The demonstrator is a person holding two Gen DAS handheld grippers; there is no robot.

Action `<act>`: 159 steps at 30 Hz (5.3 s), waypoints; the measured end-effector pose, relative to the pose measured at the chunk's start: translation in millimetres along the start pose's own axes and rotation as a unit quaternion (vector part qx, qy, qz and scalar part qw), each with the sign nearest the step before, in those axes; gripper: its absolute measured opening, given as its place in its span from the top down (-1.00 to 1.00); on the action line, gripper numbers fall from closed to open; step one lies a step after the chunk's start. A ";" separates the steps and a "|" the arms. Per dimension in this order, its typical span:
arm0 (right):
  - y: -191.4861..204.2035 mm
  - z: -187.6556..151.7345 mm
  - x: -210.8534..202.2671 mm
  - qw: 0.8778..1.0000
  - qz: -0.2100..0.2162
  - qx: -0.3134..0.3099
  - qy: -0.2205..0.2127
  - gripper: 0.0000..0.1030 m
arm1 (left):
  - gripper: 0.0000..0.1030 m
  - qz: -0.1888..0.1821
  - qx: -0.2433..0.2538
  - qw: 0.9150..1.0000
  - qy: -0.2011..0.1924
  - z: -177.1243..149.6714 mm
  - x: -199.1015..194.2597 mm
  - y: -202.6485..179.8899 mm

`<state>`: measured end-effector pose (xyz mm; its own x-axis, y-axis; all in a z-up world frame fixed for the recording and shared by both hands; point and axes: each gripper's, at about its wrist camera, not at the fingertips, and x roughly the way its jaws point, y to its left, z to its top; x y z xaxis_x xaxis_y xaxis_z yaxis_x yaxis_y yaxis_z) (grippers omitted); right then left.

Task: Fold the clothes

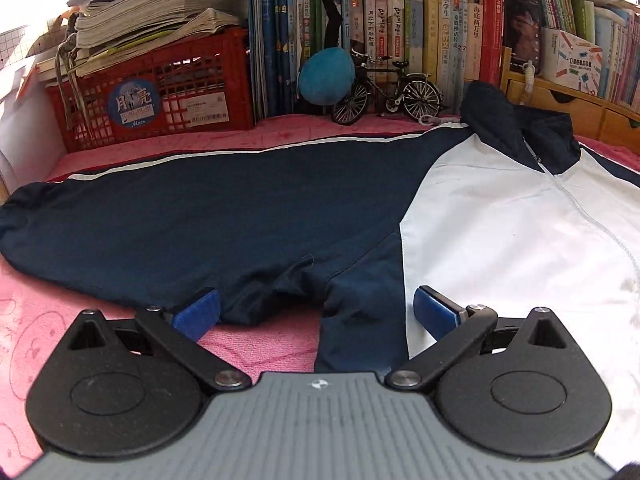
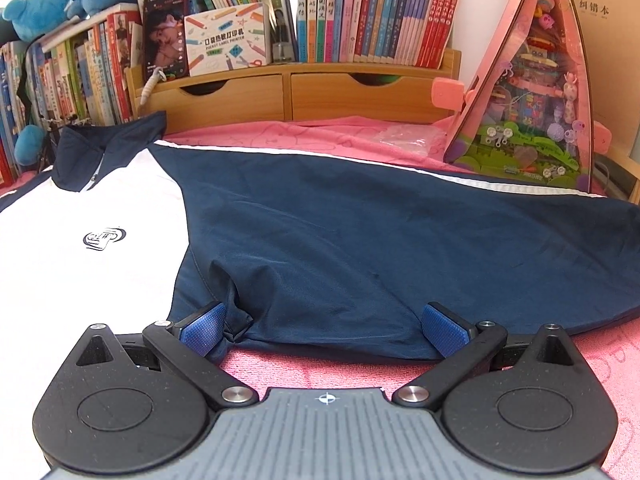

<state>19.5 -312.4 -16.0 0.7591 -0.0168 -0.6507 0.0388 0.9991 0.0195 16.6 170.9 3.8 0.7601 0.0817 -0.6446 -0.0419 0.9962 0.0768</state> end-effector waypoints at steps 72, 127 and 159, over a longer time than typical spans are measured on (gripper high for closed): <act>116.9 -213.4 -351.3 0.995 0.095 0.004 0.001 -1.00 | -1.00 -0.052 -0.012 0.998 0.017 -177.8 -313.6 -80.4; -177.6 4.4 -12.7 0.942 -0.281 0.171 -0.059 -1.00 | -1.00 -0.024 -0.012 0.999 0.024 -23.5 -39.9 -132.0; -142.4 50.1 -76.5 0.957 -0.106 0.200 -0.180 0.84 | -1.00 -0.027 -0.027 0.999 -0.002 -28.0 -38.3 -132.8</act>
<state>-11.6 -455.4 69.0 0.8788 -0.3020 -0.3694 0.4076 0.8777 0.2521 -25.1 36.4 -3.1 0.7647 0.0287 -0.6437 -0.0365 0.9993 0.0013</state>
